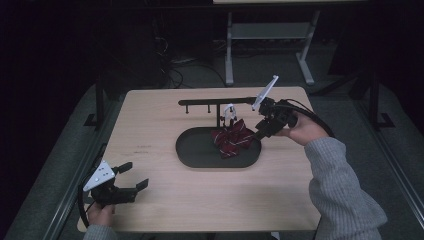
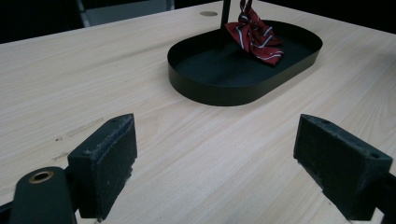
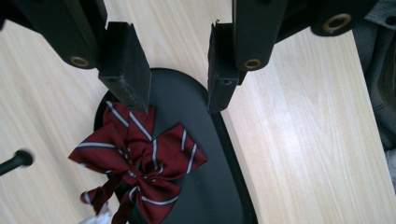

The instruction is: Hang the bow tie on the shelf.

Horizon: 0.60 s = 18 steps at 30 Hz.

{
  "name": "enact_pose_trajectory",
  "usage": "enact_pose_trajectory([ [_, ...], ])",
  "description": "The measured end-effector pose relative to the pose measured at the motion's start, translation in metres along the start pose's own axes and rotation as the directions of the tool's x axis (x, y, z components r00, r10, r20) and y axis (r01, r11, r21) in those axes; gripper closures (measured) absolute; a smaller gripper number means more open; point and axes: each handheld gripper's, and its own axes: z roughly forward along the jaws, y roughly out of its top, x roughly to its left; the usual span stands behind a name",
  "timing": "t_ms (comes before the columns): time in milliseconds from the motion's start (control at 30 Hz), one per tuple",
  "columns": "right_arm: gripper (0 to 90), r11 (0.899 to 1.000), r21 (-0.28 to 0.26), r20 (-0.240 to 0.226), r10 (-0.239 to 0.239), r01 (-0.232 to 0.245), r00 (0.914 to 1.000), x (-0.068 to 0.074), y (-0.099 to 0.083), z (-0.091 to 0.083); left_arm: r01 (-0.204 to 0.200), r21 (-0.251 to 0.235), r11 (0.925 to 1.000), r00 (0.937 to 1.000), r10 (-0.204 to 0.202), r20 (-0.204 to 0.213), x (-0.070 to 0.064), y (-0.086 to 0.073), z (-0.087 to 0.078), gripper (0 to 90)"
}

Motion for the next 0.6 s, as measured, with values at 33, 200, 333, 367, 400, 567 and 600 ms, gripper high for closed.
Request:
enact_pose_trajectory([
  [33,58.7,1.000,-0.004,-0.003,-0.001,0.001,1.0000,0.001,-0.002,0.001,0.000,0.000,1.0000,1.0000,0.000,-0.001,0.000,0.000,0.000,13.1],
  [200,57.5,1.000,-0.010,-0.009,0.012,-0.012,0.9999,0.006,-0.011,0.006,-0.001,0.001,1.0000,1.0000,0.001,-0.001,0.000,0.000,0.000,13.1],
  [333,55.8,1.000,-0.012,-0.008,0.022,-0.022,0.9997,0.008,-0.020,0.011,-0.003,0.002,1.0000,1.0000,0.003,0.001,0.000,0.000,0.000,13.1],
  [367,55.8,1.000,-0.014,-0.013,0.023,-0.023,0.9997,0.008,-0.022,0.013,0.000,0.000,1.0000,1.0000,0.000,0.000,0.000,0.000,0.000,13.1],
  [400,55.7,1.000,-0.016,-0.012,0.023,-0.023,0.9997,0.010,-0.025,0.014,-0.002,0.001,1.0000,1.0000,0.002,0.000,0.000,0.000,0.000,13.1],
  [567,55.3,0.999,-0.018,-0.016,0.030,-0.031,0.9994,0.014,-0.034,0.019,0.001,-0.001,1.0000,1.0000,-0.001,-0.001,0.000,0.000,0.000,13.1],
  [600,55.3,0.999,-0.018,-0.018,0.032,-0.033,0.9993,0.014,-0.036,0.020,-0.003,0.002,1.0000,1.0000,0.003,-0.001,0.000,0.000,0.000,13.1],
])
